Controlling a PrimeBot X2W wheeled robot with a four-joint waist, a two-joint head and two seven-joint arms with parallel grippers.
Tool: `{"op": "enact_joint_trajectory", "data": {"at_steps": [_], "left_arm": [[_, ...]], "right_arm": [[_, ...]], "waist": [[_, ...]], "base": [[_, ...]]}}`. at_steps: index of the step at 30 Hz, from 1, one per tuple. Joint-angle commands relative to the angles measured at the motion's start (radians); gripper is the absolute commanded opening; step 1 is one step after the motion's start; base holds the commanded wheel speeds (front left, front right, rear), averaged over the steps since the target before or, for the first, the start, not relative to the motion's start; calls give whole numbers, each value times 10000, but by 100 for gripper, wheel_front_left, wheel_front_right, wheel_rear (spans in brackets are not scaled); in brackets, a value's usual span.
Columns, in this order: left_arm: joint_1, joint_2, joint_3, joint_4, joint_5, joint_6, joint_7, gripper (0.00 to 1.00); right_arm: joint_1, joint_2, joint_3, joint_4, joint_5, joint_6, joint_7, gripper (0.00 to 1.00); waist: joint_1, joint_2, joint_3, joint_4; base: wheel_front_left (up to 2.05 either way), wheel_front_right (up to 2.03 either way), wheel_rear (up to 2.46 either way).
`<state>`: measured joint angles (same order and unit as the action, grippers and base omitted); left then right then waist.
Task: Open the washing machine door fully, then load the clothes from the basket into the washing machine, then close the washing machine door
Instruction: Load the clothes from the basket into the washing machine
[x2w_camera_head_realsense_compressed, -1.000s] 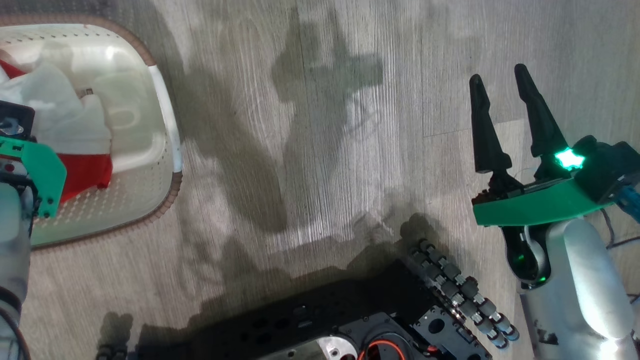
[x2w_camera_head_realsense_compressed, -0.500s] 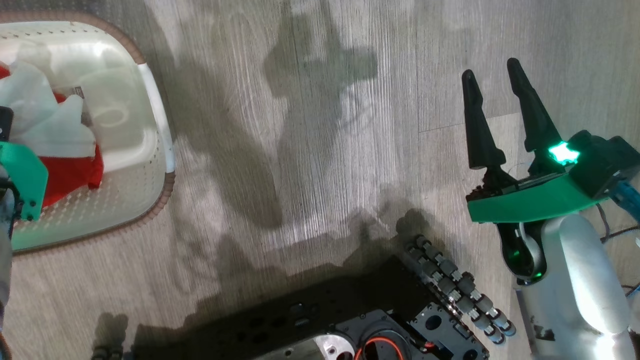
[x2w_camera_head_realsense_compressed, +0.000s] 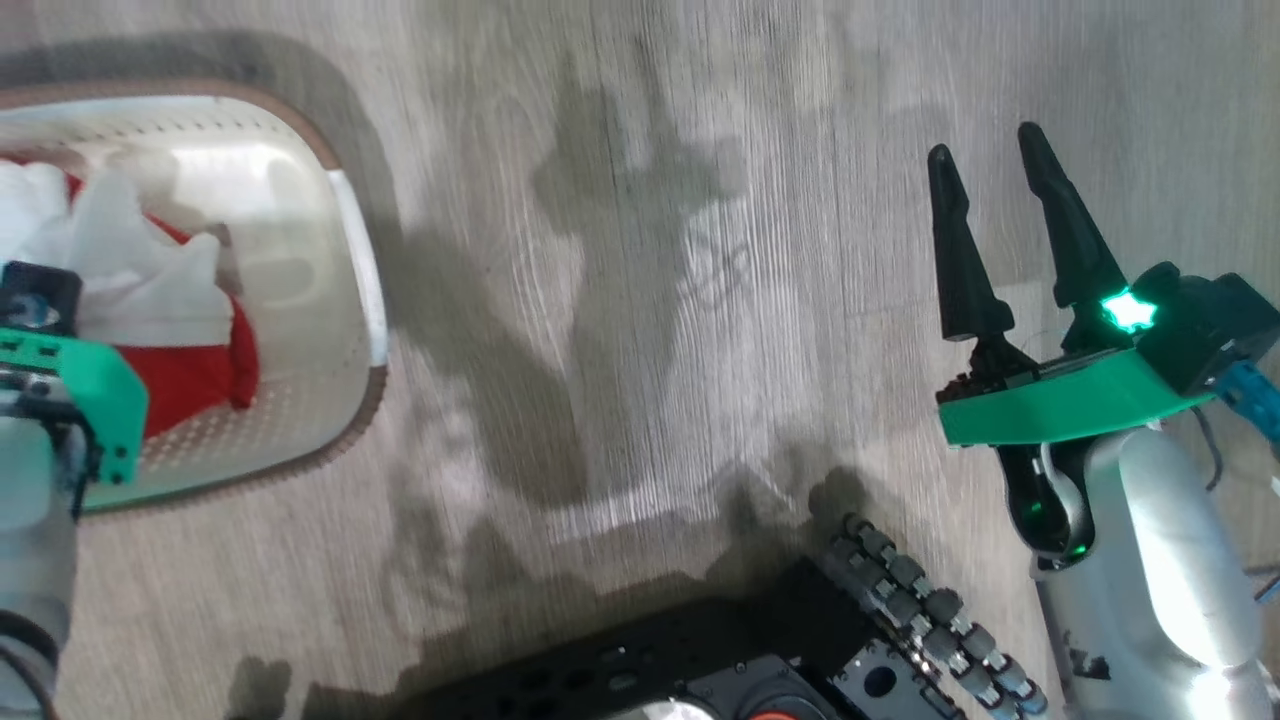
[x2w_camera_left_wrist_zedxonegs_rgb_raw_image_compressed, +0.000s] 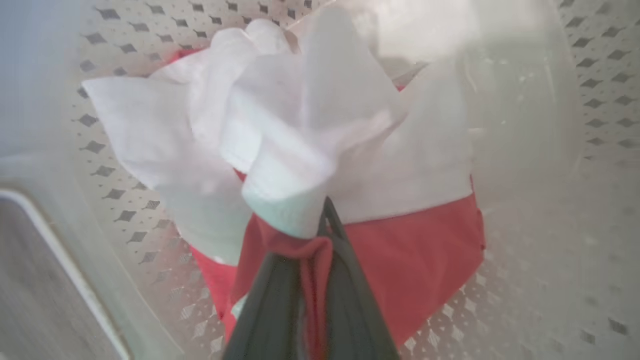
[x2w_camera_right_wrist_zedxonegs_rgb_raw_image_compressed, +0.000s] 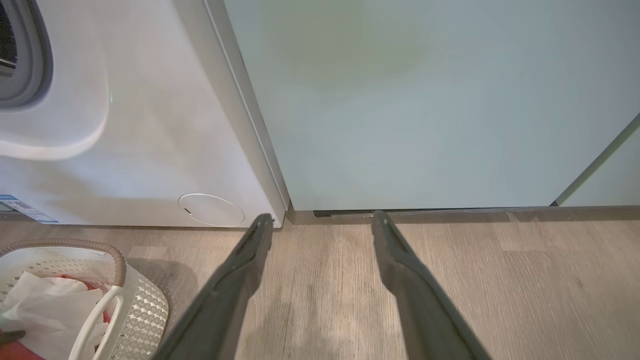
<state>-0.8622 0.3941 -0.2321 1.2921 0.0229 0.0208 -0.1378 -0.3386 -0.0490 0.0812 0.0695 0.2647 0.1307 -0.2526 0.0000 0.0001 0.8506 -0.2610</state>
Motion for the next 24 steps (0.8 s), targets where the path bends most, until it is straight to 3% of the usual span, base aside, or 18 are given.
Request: {"op": "enact_joint_trajectory", "data": {"at_steps": [1, 13, 16, 19, 24], "left_arm": [[357, 312, 152, -15, -149, 57, -264, 0], [910, -320, 221, -332, -638, 53, -1225, 0], [1121, -461, 353, -1197, -808, 282, -1234, 0], [1546, -558, 510, -2576, -874, 784, -1236, 0], [2378, -783, 822, -4361, -1058, 1123, -1238, 0]], "right_arm": [[259, -12, 95, -171, -99, 0, -92, 100], [600, -12, -35, 196, -282, 0, -92, 100], [714, -12, -70, 273, -342, 0, -92, 100], [840, -12, -115, 350, -378, 0, -92, 100], [1019, -12, -156, 445, -415, 0, -92, 100]], "waist": [[0, -1, -391, 137], [0, -1, -2316, 543], [0, -1, -2752, 672], [0, -1, -3197, 789], [0, -1, -3832, 934]], "base": [[0, 0, 0], [0, 0, 0], [0, 0, 0], [0, 0, 0], [0, 0, 0]]}}
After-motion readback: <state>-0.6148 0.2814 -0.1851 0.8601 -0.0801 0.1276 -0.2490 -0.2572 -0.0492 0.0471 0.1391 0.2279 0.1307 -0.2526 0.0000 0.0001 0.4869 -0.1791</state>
